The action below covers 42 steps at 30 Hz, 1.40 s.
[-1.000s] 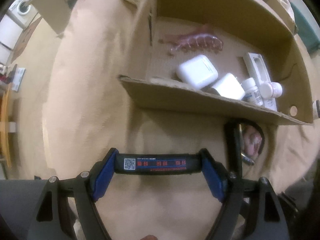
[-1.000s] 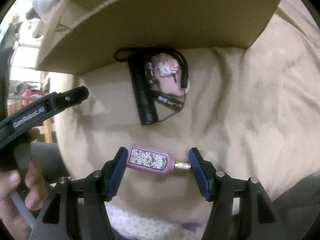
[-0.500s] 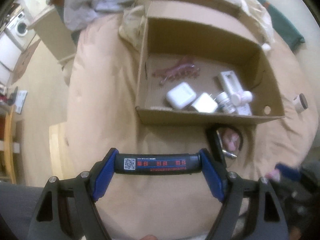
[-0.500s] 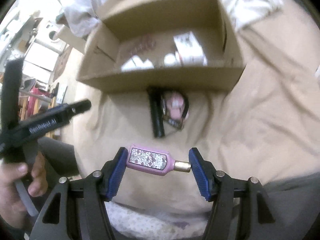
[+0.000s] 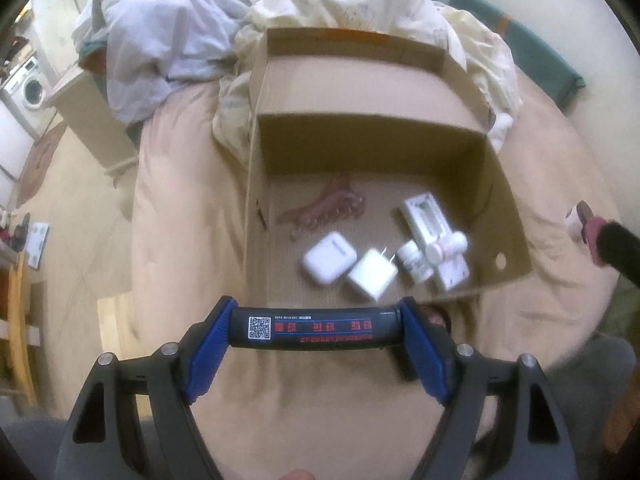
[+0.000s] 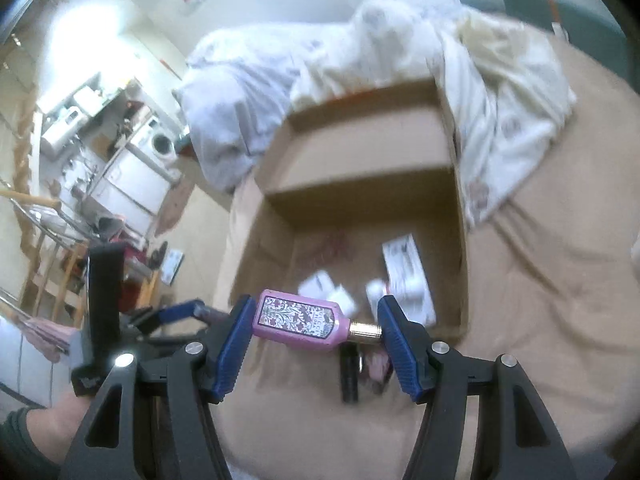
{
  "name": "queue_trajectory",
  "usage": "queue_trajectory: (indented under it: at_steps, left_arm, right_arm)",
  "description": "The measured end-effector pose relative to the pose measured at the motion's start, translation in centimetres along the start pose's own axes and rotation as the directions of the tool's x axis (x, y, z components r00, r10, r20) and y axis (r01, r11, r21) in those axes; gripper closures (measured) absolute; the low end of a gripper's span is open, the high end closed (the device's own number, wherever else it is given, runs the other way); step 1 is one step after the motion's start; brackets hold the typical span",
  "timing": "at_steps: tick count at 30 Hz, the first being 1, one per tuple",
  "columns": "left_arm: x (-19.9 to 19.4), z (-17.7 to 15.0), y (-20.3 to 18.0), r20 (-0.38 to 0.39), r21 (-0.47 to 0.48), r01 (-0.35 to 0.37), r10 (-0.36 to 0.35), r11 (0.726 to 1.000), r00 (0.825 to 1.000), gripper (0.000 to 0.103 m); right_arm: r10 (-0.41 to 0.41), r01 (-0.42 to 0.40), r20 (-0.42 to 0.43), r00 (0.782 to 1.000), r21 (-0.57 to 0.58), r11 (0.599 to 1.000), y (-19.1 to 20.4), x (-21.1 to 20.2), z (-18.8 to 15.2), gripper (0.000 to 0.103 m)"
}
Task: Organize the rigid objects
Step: 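Carry the tube and perfume bottle into the box and open both tools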
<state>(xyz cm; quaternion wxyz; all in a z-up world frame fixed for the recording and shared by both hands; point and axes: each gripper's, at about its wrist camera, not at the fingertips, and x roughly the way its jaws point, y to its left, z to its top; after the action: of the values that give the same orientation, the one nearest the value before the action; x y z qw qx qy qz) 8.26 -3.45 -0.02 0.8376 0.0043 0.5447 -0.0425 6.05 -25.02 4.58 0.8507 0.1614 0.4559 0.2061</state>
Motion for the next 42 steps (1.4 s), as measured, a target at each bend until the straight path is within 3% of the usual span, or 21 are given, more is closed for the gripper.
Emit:
queue_trajectory:
  at_steps: [6,14,23,28,42]
  left_arm:
    - [0.7,2.1,-0.7,0.014,0.022,0.0,-0.001,1.0,1.0,0.024]
    - [4.4,4.1,-2.1,-0.011,0.085,-0.034,0.035,0.996,0.999,0.024]
    - [8.3,4.2,-3.7,-0.015,0.164,-0.045,0.048,0.985,0.999,0.024]
    - [9.0,4.1,-4.4,0.025,0.212,-0.089,0.085,0.973,0.996,0.024]
    - [10.4,3.8,-3.6,-0.025,0.163,-0.074,0.079,0.984,0.997,0.024]
  right_arm:
    - [-0.018,0.019,0.044,0.999,-0.024,1.0,-0.9,2.1,2.1,0.036]
    - [-0.022,0.022,-0.004,1.0,0.013,1.0,-2.8,6.9,2.7,0.036]
    - [-0.056,0.057,-0.044,0.997,0.019,0.998,-4.4,10.4,2.5,0.036]
    - [-0.1,0.099,-0.057,0.993,-0.026,0.995,-4.1,11.3,2.4,0.036]
    - [-0.192,0.186,-0.117,0.974,-0.062,0.981,-4.3,13.4,1.5,0.036]
